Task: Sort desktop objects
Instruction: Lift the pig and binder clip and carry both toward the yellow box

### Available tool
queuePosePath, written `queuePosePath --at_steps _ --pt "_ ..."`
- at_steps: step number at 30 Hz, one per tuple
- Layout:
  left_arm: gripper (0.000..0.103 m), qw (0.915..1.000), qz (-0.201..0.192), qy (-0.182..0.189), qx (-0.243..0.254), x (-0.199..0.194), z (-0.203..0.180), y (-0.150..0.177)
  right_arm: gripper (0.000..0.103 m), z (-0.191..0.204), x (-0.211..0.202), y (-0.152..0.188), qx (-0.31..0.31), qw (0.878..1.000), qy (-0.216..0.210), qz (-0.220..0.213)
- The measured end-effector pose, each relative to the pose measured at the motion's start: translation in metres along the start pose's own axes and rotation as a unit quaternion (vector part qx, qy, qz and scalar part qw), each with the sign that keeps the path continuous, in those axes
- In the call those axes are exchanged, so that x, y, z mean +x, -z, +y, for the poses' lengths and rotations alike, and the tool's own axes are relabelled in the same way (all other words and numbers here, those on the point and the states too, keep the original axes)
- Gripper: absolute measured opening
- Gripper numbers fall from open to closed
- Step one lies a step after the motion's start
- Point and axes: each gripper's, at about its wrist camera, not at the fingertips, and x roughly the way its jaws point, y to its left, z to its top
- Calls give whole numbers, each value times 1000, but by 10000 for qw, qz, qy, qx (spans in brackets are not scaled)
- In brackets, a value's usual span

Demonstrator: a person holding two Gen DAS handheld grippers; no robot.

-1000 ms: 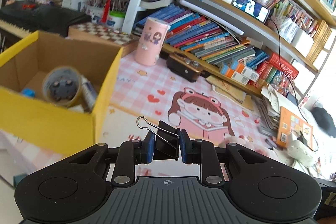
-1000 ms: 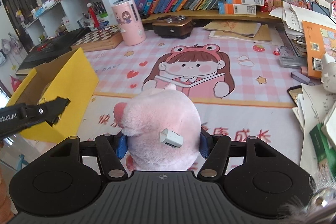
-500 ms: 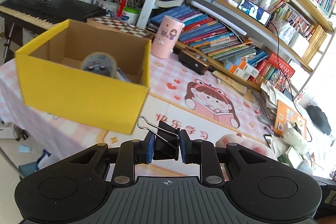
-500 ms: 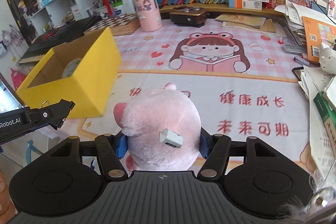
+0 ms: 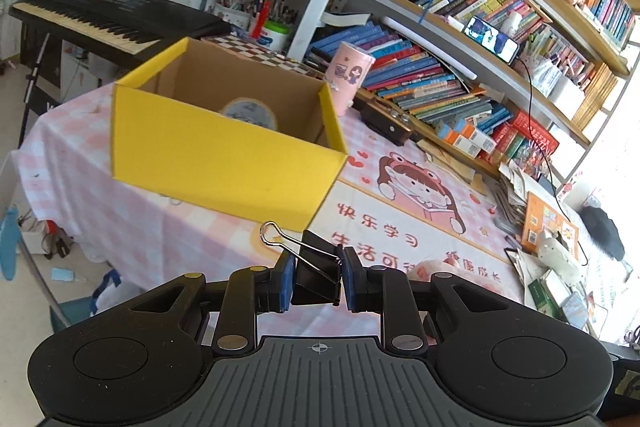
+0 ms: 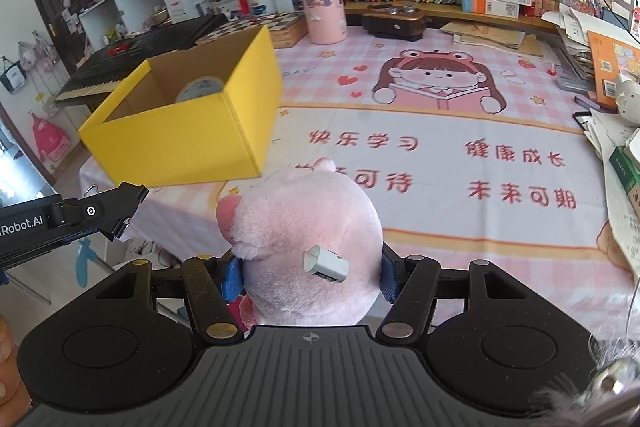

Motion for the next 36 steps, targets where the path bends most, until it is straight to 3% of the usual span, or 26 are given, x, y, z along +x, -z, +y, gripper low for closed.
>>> queuePosePath --at_steps 15,36 --pt "23 9996 -184 -145 -125 -43 44 4 60 57 -6 17 -207 9995 -228 -8" --pt "23 9983 -416 -229 -347 -58 76 -5 60 100 3 11 -603 9974 -394 2"
